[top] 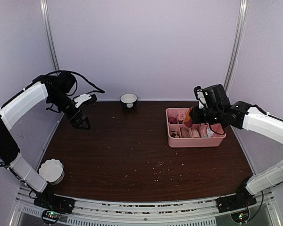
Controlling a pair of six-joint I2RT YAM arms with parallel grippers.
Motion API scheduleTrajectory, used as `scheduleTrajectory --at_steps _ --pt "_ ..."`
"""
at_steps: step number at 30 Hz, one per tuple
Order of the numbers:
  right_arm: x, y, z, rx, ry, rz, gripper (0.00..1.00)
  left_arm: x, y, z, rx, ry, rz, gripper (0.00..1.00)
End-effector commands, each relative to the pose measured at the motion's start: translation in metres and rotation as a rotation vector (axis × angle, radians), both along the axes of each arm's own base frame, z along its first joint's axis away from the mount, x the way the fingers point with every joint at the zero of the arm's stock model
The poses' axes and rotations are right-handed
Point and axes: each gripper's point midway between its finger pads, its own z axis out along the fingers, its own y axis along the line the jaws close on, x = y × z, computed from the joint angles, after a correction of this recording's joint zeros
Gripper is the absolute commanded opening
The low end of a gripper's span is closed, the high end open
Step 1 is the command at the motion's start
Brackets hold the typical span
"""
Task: Roll the socks
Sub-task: Pass from the left arm to the right, then place the sock in the storage box.
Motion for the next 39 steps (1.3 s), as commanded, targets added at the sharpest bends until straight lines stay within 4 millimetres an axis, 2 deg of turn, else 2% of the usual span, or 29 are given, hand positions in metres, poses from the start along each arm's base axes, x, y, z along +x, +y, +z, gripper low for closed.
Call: scheduleTrajectory --at_steps 1,4,8,13,20,23,29,37,39 --pt "0.001 -0.083 -0.022 -0.217 0.060 -0.206 0.00 0.036 0.036 0.021 0.024 -0.147 0.122 0.98" --pt "0.009 -0.115 -0.025 -0.264 0.064 -0.282 0.00 0.044 0.050 0.016 0.076 -0.166 0.156 0.98" --pt "0.015 -0.150 -0.030 -0.314 0.087 -0.355 0.00 0.040 0.055 0.008 0.105 -0.163 0.154 0.98" --pt "0.026 -0.177 -0.035 -0.286 0.103 -0.396 0.00 0.038 0.056 0.006 0.107 -0.164 0.159 0.98" --pt "0.041 -0.186 -0.069 -0.270 0.194 -0.373 0.00 0.031 0.064 -0.007 0.155 -0.151 0.157 0.98" --pt "0.048 -0.186 -0.080 -0.262 0.217 -0.363 0.00 0.030 0.066 -0.005 0.155 -0.170 0.166 0.98" --pt "0.063 -0.189 -0.092 -0.267 0.242 -0.356 0.00 0.030 0.071 -0.001 0.175 -0.193 0.178 0.98" --pt "0.066 -0.191 -0.130 -0.281 0.351 -0.317 0.00 0.030 0.075 0.003 0.196 -0.212 0.180 0.98" --pt "0.065 -0.191 -0.135 -0.280 0.366 -0.316 0.10 0.029 0.076 0.004 0.200 -0.216 0.181 0.98"
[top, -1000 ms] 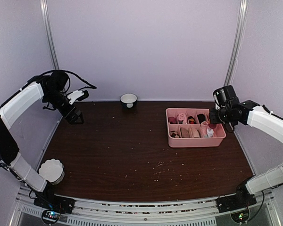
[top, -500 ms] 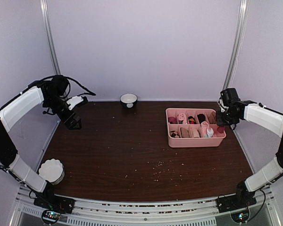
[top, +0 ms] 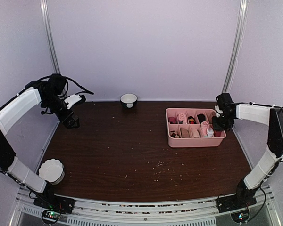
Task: Roll the socks
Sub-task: Place the sock in the storage box.
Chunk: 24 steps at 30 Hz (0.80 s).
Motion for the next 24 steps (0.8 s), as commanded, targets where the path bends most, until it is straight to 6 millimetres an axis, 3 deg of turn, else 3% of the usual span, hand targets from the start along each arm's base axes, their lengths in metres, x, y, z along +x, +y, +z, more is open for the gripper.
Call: scheduleTrajectory --at_steps 1,5,7,8,9,15,21,24 --pt "0.007 0.001 0.001 0.021 0.000 0.009 0.16 0.003 0.004 0.010 0.018 -0.060 -0.004 0.98" --pt "0.005 0.002 0.009 0.069 -0.038 0.000 0.39 0.004 0.011 0.015 0.043 -0.110 0.020 0.98" --pt "0.005 0.003 0.020 0.088 -0.075 -0.002 0.65 0.007 0.020 0.025 0.065 -0.175 0.056 0.98" --pt "0.005 0.004 0.025 0.095 -0.089 0.000 0.95 0.008 0.025 0.034 0.071 -0.218 0.078 0.98" --pt "0.005 0.005 0.031 0.099 -0.101 0.000 1.00 0.009 0.030 0.041 0.074 -0.250 0.099 0.98" --pt "0.003 0.016 0.070 0.167 -0.209 0.038 1.00 0.016 0.071 0.066 0.003 -0.411 0.281 0.98" --pt "-0.012 0.043 0.112 0.330 -0.430 0.141 1.00 0.037 0.098 0.060 -0.149 -0.474 0.430 0.98" --pt "-0.025 0.039 0.130 0.344 -0.550 0.128 0.99 0.047 0.107 0.058 -0.282 -0.555 0.472 0.98"
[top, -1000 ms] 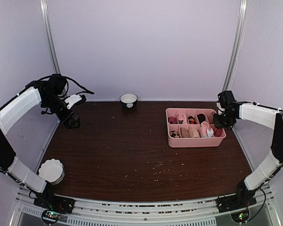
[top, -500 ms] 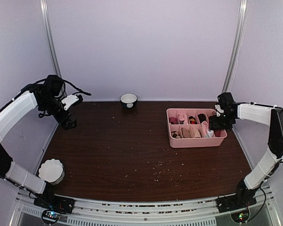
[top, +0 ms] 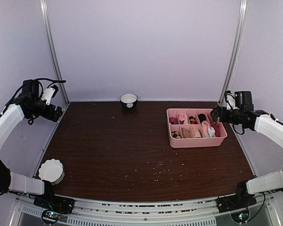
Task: Roll the socks
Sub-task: Reset both arms
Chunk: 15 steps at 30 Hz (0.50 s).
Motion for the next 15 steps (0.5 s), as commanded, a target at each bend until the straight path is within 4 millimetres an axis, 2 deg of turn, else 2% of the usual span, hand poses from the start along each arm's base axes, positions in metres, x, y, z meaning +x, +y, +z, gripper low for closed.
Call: scheduleTrajectory --at_steps 1,5,8,12,15 --pt "-0.009 0.003 0.034 0.081 -0.207 -0.008 1.00 0.029 0.005 0.013 -0.183 -0.232 0.030 0.98" --pt "-0.023 -0.016 0.034 0.012 -0.318 -0.078 1.00 0.042 0.006 -0.006 -0.200 -0.314 0.027 0.98" --pt "-0.032 -0.041 0.018 -0.058 -0.342 -0.202 1.00 0.050 0.001 -0.019 -0.228 -0.355 0.001 0.98" --pt "-0.040 -0.076 -0.007 -0.105 -0.274 -0.417 1.00 0.055 -0.008 -0.045 -0.288 -0.388 -0.034 0.98" --pt "-0.034 -0.079 -0.020 -0.098 -0.225 -0.438 1.00 0.049 -0.015 -0.059 -0.292 -0.462 -0.080 0.98"
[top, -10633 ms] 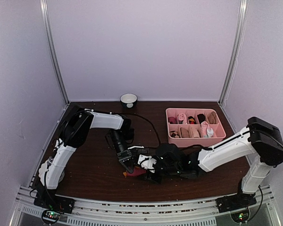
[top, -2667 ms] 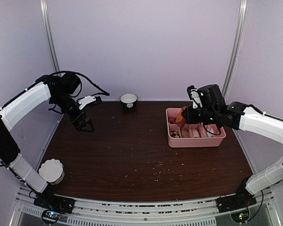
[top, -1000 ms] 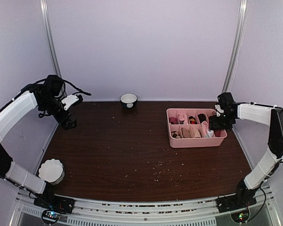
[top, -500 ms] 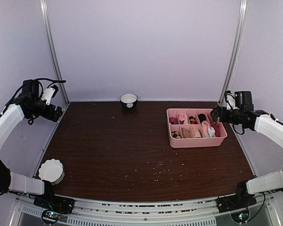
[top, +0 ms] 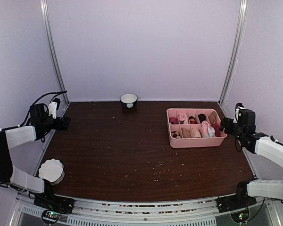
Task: Roll the socks
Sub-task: Reset both arms
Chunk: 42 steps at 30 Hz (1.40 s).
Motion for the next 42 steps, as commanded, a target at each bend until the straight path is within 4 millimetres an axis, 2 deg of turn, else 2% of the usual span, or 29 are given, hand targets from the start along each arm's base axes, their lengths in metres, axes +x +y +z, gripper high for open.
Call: scheduleTrajectory --at_steps 1,5,8,9,11,21,23,25,27,30,33,36,42 --pt "0.008 -0.023 0.003 -0.002 -0.032 -0.141 0.99 0.007 -0.014 0.018 -0.017 -0.258 -0.072 0.98" --pt "0.012 -0.025 0.011 -0.035 -0.114 -0.139 1.00 -0.006 -0.017 0.004 0.002 -0.340 -0.071 0.98" --pt "0.009 -0.022 0.026 -0.087 -0.258 -0.096 1.00 -0.013 -0.020 -0.003 0.024 -0.387 -0.063 0.98" --pt "0.007 -0.020 0.029 -0.106 -0.300 -0.079 1.00 -0.014 -0.021 0.001 0.024 -0.423 -0.063 0.98" --pt "0.004 -0.024 0.026 -0.117 -0.335 -0.097 1.00 -0.011 -0.019 -0.002 0.032 -0.389 -0.051 0.98" --pt "0.012 -0.009 0.011 -0.143 -0.425 -0.005 1.00 -0.010 -0.017 -0.001 0.026 -0.401 -0.033 0.98" --pt "0.009 0.000 0.006 -0.157 -0.451 0.056 1.00 -0.010 -0.016 0.000 0.026 -0.403 -0.032 0.98" --pt "0.003 0.017 0.011 -0.178 -0.515 0.159 0.99 -0.010 -0.017 -0.001 0.026 -0.401 -0.033 0.98" --pt "0.002 0.022 0.008 -0.186 -0.489 0.190 0.99 -0.010 -0.016 0.000 0.026 -0.405 -0.033 0.98" --pt "0.016 0.010 0.004 -0.173 -0.442 0.117 1.00 -0.010 -0.016 0.000 0.025 -0.402 -0.032 0.98" --pt "0.031 0.008 -0.001 -0.167 -0.366 0.105 1.00 -0.010 -0.017 0.000 0.026 -0.402 -0.034 0.98" --pt "0.029 0.001 -0.001 -0.164 -0.367 0.059 1.00 -0.010 -0.016 -0.001 0.025 -0.400 -0.032 0.98" --pt "0.029 0.001 0.000 -0.166 -0.372 0.061 0.99 -0.010 -0.016 -0.001 0.026 -0.399 -0.033 0.98"
